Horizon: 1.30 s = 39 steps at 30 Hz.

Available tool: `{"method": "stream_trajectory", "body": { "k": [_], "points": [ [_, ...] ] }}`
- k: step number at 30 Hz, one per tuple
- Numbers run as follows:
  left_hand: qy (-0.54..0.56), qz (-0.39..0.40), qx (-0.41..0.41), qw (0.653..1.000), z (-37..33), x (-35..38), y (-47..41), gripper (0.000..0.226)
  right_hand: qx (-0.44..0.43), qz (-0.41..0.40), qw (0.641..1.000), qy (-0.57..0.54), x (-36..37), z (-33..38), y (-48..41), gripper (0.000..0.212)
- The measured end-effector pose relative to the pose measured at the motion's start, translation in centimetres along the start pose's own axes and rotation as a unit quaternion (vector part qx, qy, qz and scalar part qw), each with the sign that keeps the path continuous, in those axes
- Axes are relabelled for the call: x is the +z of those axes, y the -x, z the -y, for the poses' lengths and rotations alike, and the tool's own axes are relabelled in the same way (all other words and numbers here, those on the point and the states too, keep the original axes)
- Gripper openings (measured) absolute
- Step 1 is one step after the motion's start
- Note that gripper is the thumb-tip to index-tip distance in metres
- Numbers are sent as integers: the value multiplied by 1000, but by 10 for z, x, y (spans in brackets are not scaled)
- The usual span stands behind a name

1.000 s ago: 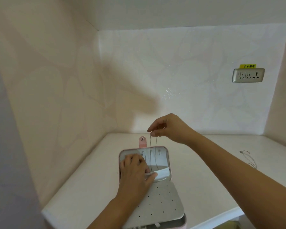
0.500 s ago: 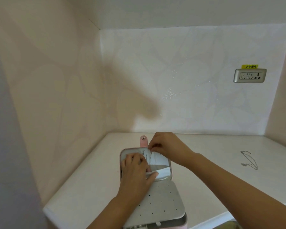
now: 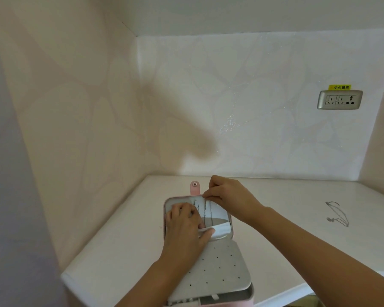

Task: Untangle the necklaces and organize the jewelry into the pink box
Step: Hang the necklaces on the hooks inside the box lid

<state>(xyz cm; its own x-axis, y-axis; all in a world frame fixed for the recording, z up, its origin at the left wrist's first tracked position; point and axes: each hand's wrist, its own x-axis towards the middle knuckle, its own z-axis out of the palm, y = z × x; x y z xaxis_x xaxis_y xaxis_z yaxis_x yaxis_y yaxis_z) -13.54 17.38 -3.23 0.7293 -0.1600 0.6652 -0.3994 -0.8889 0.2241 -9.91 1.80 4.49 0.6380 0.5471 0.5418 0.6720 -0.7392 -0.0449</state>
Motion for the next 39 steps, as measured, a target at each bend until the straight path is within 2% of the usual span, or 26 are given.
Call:
{"method": "stream_trajectory", "body": {
  "k": [2, 9, 15, 19, 23, 25, 27, 31, 34, 39],
  "points": [
    [11, 22, -10, 1000, 1, 1, -1, 30, 14, -10, 1000, -7, 1, -1, 2, 18],
    [15, 22, 7, 1000, -5, -1, -3, 33, 53, -18, 997, -51, 3, -3, 11, 18],
    [-16, 75, 31, 997, -16, 6, -11, 32, 159, -71, 983, -52, -8, -27, 45, 11],
    [-44, 100, 31, 994, -35, 19, -21, 34, 318, -126, 940, 8, -15, -73, 92, 14],
    [-61, 125, 43, 989, -55, 35, -33, 36, 478, -28, 876, 54, -22, -125, 147, 36],
    [-60, 138, 49, 987, -64, 42, -39, 36, 522, 34, 850, 56, -21, -147, 173, 50],
    [-60, 145, 51, 986, -71, 48, -44, 37, 539, 54, 839, 57, -17, -163, 195, 55],
    [-52, 147, 41, 987, -77, 59, -50, 37, 533, 64, 840, 83, -11, -185, 208, 60],
    [-53, 149, 40, 987, -77, 63, -51, 34, 522, 105, 840, 103, -8, -198, 203, 53],
    [-15, 135, 56, 989, -78, 65, -51, 23, 465, 149, 862, 134, -8, -193, 202, 42]
  ]
}}
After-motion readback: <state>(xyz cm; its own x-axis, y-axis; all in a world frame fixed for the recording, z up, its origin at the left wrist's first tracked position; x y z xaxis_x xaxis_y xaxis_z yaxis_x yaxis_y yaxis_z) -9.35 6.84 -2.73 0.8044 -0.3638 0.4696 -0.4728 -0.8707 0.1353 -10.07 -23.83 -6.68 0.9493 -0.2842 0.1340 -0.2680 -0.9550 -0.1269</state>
